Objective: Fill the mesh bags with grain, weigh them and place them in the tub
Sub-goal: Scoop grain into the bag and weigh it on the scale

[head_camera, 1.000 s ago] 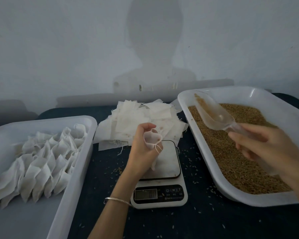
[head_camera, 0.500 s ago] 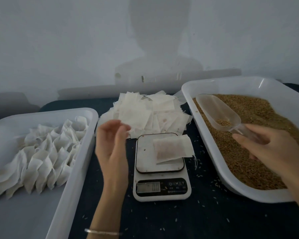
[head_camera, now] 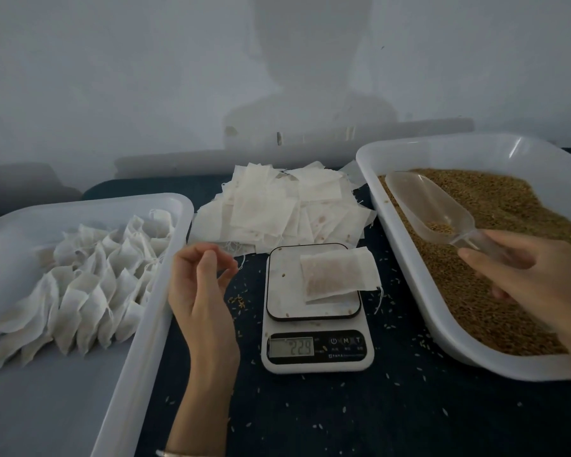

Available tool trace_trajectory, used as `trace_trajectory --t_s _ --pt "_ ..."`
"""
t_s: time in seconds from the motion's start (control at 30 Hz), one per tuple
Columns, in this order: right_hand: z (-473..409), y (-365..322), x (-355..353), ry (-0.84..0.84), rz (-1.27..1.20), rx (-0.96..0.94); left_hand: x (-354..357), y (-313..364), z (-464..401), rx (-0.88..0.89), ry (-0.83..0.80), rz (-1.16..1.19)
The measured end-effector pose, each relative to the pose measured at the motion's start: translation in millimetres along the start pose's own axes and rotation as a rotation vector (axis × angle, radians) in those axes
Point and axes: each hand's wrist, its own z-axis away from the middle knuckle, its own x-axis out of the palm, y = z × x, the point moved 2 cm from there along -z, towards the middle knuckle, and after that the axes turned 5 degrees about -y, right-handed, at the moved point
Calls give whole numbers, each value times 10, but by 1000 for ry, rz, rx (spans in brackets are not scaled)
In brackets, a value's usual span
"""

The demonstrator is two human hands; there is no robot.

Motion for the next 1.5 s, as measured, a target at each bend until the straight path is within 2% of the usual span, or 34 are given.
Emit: trace_trajectory --t_s 0.53,0.63,0.77,0.9,0.97,1.13,1.33,1.43,1.5 --pt "-15 6 4 -13 33 -22 3 -26 -1 6 -31 -68" --pt "-26 42 -2 -4 15 -7 53 20 -108 42 -153 -146" --pt "-37 72 -3 2 9 0 207 95 -285 69 -416 -470" --pt "-33 78 -5 4 13 -5 141 -89 -57 -144 -590 -671" --pt "-34 86 -9 3 10 -8 58 -218 134 -186 -653 -764" --pt "-47 94 -6 10 25 3 -120 -413 290 -206 -643 -890" --pt "-38 90 -16 4 19 12 -323 -414 160 -156 -501 -945" --pt "-45 90 -12 5 5 21 -417 -339 104 -48 -490 -1001" --pt "-48 95 -7 1 -1 29 -398 -233 68 26 -441 -919"
